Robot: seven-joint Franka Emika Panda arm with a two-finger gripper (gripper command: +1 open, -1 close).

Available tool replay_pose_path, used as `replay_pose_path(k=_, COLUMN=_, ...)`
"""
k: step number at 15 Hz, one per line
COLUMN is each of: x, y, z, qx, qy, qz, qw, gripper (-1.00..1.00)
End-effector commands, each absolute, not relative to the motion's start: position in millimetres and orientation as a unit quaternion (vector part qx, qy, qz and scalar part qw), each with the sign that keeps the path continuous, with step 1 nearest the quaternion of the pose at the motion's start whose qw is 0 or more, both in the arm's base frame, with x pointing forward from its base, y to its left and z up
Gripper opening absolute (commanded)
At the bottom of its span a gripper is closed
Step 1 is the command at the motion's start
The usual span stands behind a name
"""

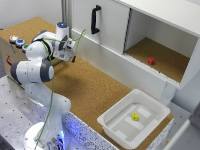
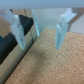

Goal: Push the handle of the drawer

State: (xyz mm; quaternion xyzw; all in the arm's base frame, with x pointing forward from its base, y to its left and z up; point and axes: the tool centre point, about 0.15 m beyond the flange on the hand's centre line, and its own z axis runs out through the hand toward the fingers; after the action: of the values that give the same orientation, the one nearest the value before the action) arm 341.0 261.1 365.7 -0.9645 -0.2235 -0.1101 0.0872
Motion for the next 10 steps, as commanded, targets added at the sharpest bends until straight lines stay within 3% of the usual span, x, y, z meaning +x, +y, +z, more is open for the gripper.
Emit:
replay_pose_path(k=1, x=340.5, y=254.0, z=377.5, qx=-0.966, qy=-0.226, qz=-0.093, qw=0.087, gripper=1.0)
replay_pose_path(k=5, x=338.4, y=257.3, z=372.0, qx=-0.965, qy=-0.222, qz=-0.113, qw=0.087, gripper=1.0)
replay_pose_path(k=10, x=340.3, y=322.8, z=438.7, qx=-0.916, qy=-0.369, qz=-0.125, qw=0.095, gripper=1.0)
